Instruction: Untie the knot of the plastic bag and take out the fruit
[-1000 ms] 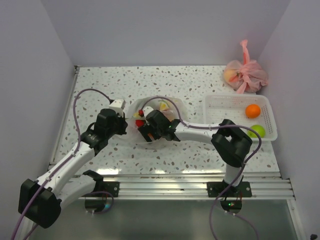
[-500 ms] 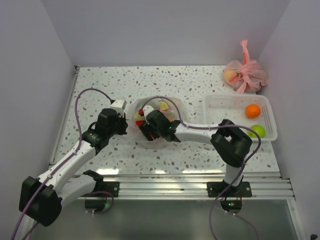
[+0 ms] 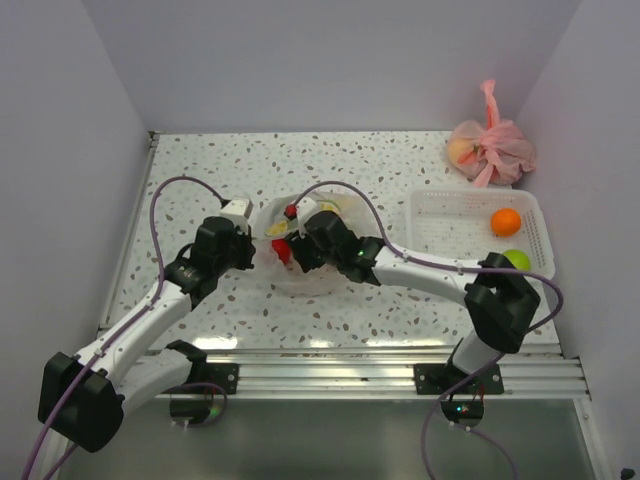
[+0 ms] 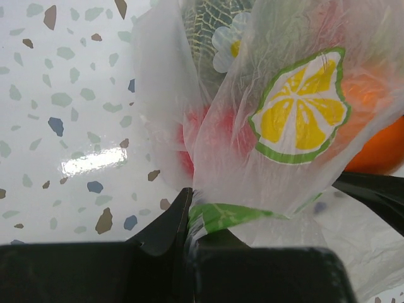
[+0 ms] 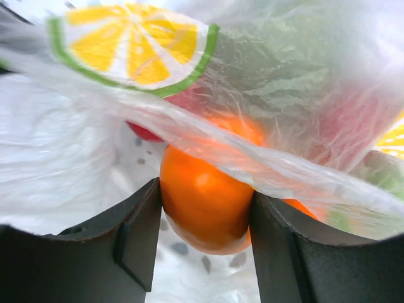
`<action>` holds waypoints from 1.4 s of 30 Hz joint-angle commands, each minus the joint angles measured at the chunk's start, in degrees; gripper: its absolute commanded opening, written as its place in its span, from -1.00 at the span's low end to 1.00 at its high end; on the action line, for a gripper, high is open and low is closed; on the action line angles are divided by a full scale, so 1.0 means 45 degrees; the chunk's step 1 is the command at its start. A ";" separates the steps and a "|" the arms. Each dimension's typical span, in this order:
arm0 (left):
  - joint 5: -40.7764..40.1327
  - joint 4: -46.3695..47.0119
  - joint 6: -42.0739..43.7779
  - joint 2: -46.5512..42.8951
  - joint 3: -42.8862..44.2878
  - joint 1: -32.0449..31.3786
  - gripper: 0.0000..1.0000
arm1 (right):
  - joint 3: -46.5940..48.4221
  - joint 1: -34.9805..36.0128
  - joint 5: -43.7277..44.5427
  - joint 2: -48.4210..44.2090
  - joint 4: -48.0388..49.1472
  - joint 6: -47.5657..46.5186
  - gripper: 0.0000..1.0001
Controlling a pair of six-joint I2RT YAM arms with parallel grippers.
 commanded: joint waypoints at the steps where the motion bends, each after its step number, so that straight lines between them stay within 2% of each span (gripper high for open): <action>1: -0.0246 0.0527 0.0237 -0.0004 -0.0052 0.0091 -1.00 | 0.0384 0.0062 -0.0803 -0.1765 -0.0176 0.0153 -0.76; 9: -0.0266 0.0507 0.0237 -0.0004 -0.0033 0.0091 -1.00 | 0.1768 0.0023 -0.3223 -0.3936 -0.0744 0.0387 -0.76; 12: -0.0266 0.0469 0.0237 0.0015 -0.0013 0.0091 -1.00 | 0.2432 0.0023 -0.3325 -0.4405 -0.0685 0.0387 -0.75; 15: -0.0305 0.0449 0.0237 -0.0004 -0.0032 0.0091 -1.00 | 0.2631 0.0023 -0.1904 -0.4970 -0.0724 -0.0060 -0.76; 16: -0.0305 0.0449 0.0257 -0.0004 -0.0033 0.0091 -1.00 | 0.2611 -0.0016 -0.0217 -0.5147 -0.0802 -0.0236 -0.75; 19: -0.0324 0.0468 0.0257 -0.0082 -0.0032 0.0091 -1.00 | 0.2339 -0.0541 0.2138 -0.5675 -0.1464 -0.0531 -0.77; 20: -0.0324 0.0468 0.0257 -0.0102 -0.0033 0.0091 -1.00 | 0.2202 -0.0834 0.3246 -0.5792 -0.1660 -0.0376 -0.77; 23: -0.0286 0.0468 0.0237 -0.0121 -0.0032 0.0090 -1.00 | 0.1364 -0.2667 0.4346 -0.6494 -0.2598 0.0442 -0.77; 29: -0.0285 0.0468 0.0257 -0.0141 -0.0013 0.0091 -1.00 | -0.1232 -0.6434 0.5522 -0.7648 -0.3417 0.1361 -0.77; 33: -0.0305 0.0468 0.0276 -0.0161 -0.0032 0.0091 -1.00 | -0.1860 -0.8524 0.4900 -0.6908 -0.4430 0.2357 -0.75; 36: -0.0305 0.0488 0.0276 -0.0141 -0.0032 0.0091 -1.00 | -0.2309 -0.9370 0.4332 -0.6380 -0.4572 0.3003 -0.70; 37: -0.0286 0.0488 0.0276 -0.0122 -0.0013 0.0091 -1.00 | -0.2446 -0.9507 0.4119 -0.6224 -0.4533 0.3198 -0.65; 38: -0.0285 0.0488 0.0276 -0.0121 -0.0013 0.0091 -1.00 | -0.2660 -0.9798 0.3962 -0.5894 -0.4378 0.3277 -0.50; 40: -0.0285 0.0468 0.0296 -0.0121 -0.0013 0.0091 -1.00 | -0.2779 -1.0073 0.3495 -0.5424 -0.4415 0.3588 -0.40; 42: -0.0305 0.0468 0.0296 -0.0121 0.0006 0.0091 -1.00 | -0.2877 -1.0250 0.3122 -0.4916 -0.4474 0.3668 -0.16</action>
